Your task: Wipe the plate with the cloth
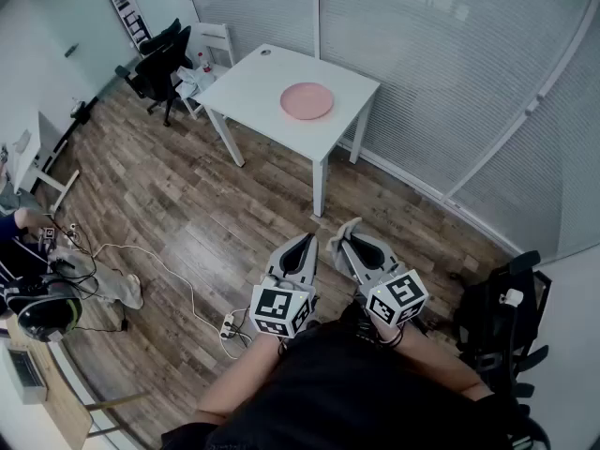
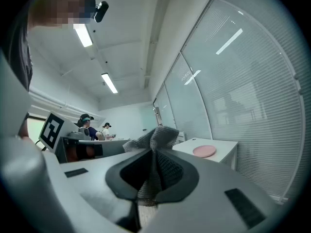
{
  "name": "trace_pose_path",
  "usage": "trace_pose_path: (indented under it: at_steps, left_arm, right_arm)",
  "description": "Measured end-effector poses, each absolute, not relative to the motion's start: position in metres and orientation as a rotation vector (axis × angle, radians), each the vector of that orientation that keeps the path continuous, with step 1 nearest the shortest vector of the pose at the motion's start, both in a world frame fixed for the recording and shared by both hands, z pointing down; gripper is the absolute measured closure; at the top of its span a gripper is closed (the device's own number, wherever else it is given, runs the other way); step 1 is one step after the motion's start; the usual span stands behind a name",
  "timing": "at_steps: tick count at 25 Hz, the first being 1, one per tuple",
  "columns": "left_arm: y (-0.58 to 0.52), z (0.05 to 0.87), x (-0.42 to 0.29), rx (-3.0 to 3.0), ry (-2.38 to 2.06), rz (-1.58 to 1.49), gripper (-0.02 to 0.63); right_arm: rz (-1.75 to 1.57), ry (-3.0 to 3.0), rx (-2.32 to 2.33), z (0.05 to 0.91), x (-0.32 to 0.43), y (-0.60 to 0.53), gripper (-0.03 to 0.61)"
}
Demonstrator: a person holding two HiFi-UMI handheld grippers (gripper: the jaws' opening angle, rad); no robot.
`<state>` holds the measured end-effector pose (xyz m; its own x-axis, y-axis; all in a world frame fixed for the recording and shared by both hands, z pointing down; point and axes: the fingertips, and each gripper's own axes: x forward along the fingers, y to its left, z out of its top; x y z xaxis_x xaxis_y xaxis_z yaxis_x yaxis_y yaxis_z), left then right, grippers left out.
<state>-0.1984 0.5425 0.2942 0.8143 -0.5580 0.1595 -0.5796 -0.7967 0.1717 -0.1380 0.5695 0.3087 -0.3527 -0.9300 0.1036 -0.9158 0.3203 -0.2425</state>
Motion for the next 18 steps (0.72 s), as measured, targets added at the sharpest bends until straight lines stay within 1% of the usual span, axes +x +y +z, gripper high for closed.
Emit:
trace_pose_path:
  at_steps: [12,18]
  left_arm:
    - [0.497,0.295,-0.126,2.743,-0.968,0.146,0.606]
    - [0.476,0.297,-0.074,2.730,-0.999,0.171,0.607]
  right_arm:
    - [-0.411,2.572,-1.636,0.304,-0.069,0.523,0.535]
    - [-0.388,2.616,-1.595,0.299,-0.025,0.498,0.535]
